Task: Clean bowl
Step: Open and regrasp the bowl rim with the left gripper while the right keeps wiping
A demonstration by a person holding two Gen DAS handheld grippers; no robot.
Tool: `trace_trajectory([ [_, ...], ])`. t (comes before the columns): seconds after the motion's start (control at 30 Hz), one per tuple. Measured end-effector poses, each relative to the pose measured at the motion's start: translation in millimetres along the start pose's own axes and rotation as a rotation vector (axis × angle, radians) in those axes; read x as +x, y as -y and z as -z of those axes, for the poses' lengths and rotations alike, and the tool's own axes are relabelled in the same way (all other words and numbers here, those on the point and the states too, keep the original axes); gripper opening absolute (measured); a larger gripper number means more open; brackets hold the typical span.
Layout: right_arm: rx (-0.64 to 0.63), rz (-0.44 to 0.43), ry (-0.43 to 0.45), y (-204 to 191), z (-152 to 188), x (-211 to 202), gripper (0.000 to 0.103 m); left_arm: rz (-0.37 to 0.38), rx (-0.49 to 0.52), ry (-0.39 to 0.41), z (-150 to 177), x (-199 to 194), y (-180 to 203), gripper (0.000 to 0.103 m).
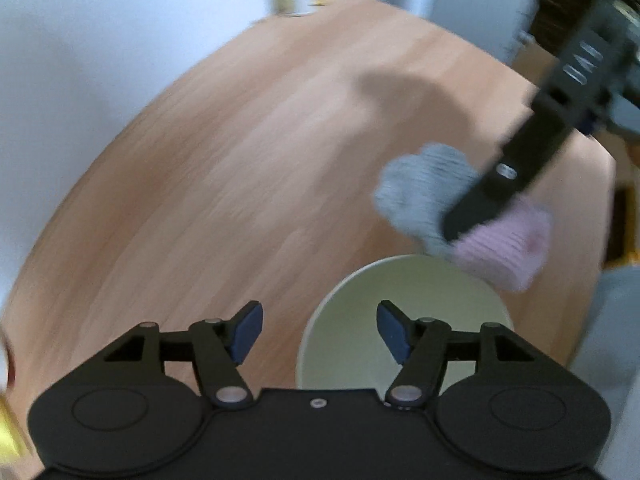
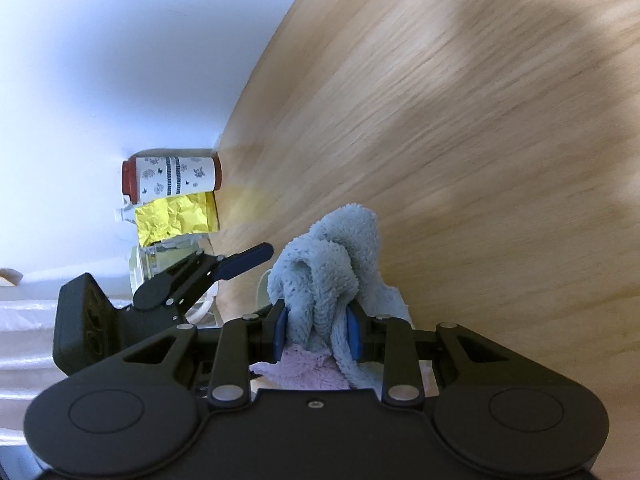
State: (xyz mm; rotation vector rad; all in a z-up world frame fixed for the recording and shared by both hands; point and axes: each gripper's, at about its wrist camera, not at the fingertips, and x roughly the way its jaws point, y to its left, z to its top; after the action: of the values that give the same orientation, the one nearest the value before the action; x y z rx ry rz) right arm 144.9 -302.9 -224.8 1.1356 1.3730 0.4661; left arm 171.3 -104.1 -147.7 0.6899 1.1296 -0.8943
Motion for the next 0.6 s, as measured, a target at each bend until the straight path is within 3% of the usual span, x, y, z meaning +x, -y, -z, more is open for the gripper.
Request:
trace_trajectory([
  [0.07, 0.019, -0.014, 0.028, 3, 3, -5, 0.034, 0.004, 0.073, -0.016, -6, 7, 3, 0.062],
  [0.13, 0.047, -0.02, 0.06, 8, 5, -8, 0.034, 0.056, 0.114, -0.043, -12, 14, 3, 0.05],
  [0.2, 0.084, -0.04, 0.089, 15, 9, -11, 0.034, 0.099, 0.17, -0.062, -17, 20, 6, 0.046],
  [0.33, 0.171, -0.094, 0.145, 32, 24, -15, 0.034, 0.124, 0.282, -0.131, -21, 33, 15, 0.032],
  [0.47, 0.217, -0.118, 0.17, 42, 35, -14, 0.034, 0.159, 0.244, -0.119, -21, 35, 8, 0.026],
  [0.6, 0.227, -0.127, 0.192, 45, 38, -17, 0.034, 0.156, 0.122, -0.094, -20, 35, -5, 0.02],
])
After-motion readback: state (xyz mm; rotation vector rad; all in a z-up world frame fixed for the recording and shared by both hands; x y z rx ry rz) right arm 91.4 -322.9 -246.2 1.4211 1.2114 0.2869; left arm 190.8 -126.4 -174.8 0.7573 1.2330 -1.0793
